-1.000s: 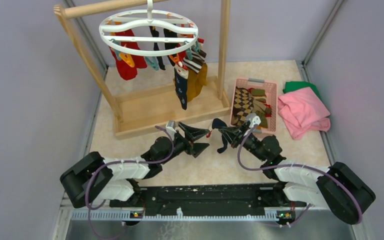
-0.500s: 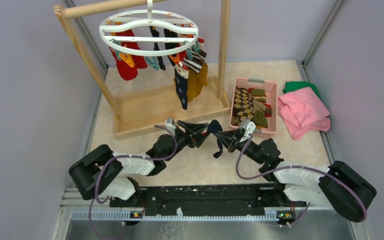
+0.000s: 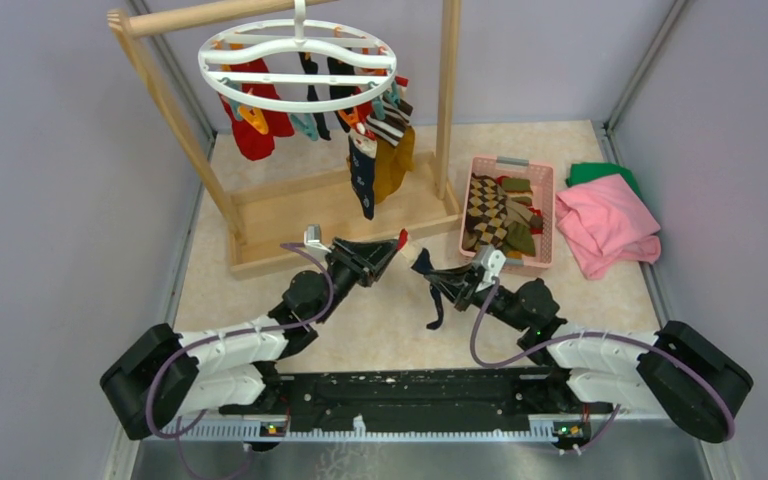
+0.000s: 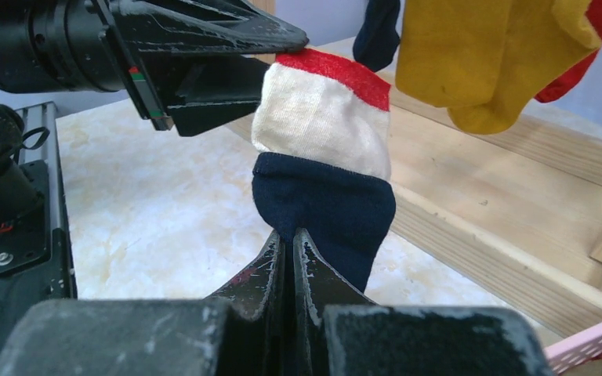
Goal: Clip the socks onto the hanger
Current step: Pick up the sock from the bin.
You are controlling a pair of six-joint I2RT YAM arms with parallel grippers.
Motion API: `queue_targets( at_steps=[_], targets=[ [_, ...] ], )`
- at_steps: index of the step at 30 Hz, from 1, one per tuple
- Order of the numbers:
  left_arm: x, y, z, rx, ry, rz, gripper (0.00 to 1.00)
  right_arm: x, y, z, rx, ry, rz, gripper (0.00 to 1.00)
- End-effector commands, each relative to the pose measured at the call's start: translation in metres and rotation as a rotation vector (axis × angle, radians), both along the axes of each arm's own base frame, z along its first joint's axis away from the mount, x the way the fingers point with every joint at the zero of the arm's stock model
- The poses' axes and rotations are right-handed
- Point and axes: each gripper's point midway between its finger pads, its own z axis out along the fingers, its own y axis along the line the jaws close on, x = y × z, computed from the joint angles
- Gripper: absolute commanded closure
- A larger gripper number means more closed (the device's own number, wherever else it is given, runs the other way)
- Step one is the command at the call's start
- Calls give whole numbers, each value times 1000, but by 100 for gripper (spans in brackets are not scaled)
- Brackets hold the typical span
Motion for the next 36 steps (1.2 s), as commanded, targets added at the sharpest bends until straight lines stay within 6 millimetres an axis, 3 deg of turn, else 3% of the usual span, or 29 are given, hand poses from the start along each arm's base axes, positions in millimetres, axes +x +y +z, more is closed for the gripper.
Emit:
queue_targets(
  at_steps=[1, 10, 12, 14, 15, 26, 27, 31, 36],
  targets=[
    [4, -3, 1, 120, -76, 11, 66, -9, 10, 12, 12, -55, 57, 100],
    [3, -19, -14, 230, -109, -56, 65, -9, 10, 11, 5, -60, 56, 100],
    [5, -17, -13, 243, -125, -45, 75, -9, 11, 10, 0, -59, 57, 100],
    [6, -14, -12, 254, -145, -30, 97, -10, 11, 9, -4, -57, 60, 100],
    [6, -13, -10, 256, -155, -25, 100, -9, 11, 9, -5, -57, 59, 100],
    [3, 2, 5, 273, -255, 20, 100, -11, 15, 6, -18, -54, 78, 100],
    [2, 3, 6, 279, -272, 24, 100, -11, 16, 5, -20, -51, 81, 97],
    [-2, 9, 15, 351, -384, 37, 100, -13, 19, 4, -23, -35, 100, 71],
    [-9, 11, 25, 595, -612, 19, 100, -18, 21, 6, -16, -37, 127, 46]
  ],
)
